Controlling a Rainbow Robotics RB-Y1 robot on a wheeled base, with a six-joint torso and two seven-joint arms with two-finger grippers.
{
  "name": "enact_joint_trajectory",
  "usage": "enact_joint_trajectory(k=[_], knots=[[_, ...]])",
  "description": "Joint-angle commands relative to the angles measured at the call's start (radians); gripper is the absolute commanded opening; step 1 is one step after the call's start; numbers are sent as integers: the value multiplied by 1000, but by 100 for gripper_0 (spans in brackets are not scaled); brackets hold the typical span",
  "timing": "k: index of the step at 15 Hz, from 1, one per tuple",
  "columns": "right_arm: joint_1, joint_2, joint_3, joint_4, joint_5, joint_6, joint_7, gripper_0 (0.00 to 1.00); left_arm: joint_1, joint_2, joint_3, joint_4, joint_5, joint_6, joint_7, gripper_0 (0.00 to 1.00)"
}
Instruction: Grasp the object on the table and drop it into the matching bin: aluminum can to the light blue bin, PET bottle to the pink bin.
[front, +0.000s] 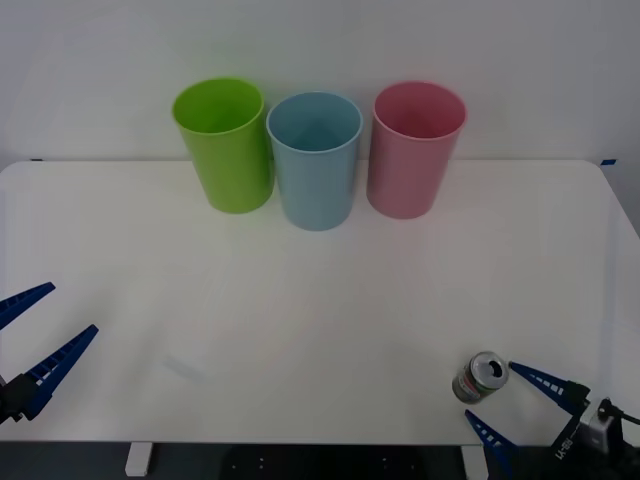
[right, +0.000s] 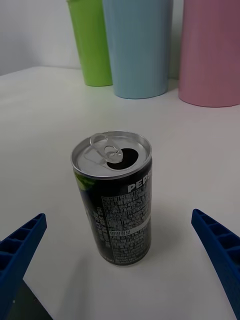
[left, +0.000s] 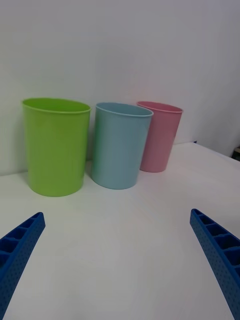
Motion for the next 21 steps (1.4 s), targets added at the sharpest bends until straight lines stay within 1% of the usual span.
enact_joint_trajectory(k=[1,4,9,16,17,18,19,21], knots=[[-11,20,8,-1,16,24,6,100,0,0,0,0,0,0,0,100],[-24,21,55,-1,15,82,14,100,0,0,0,0,0,0,0,100],[-47,27,94,-1,13,139,25,100,0,0,0,0,0,0,0,100],[-56,27,104,-1,11,157,29,100,0,0,0,0,0,0,0,100],[-57,26,104,-1,11,157,31,59,0,0,0,0,0,0,0,100],[-57,27,104,1,5,157,32,6,0,0,0,0,0,0,0,100],[-57,27,106,1,1,154,34,0,0,0,0,0,0,0,0,100],[-61,27,106,-1,1,154,37,0,0,0,0,0,0,0,0,100]])
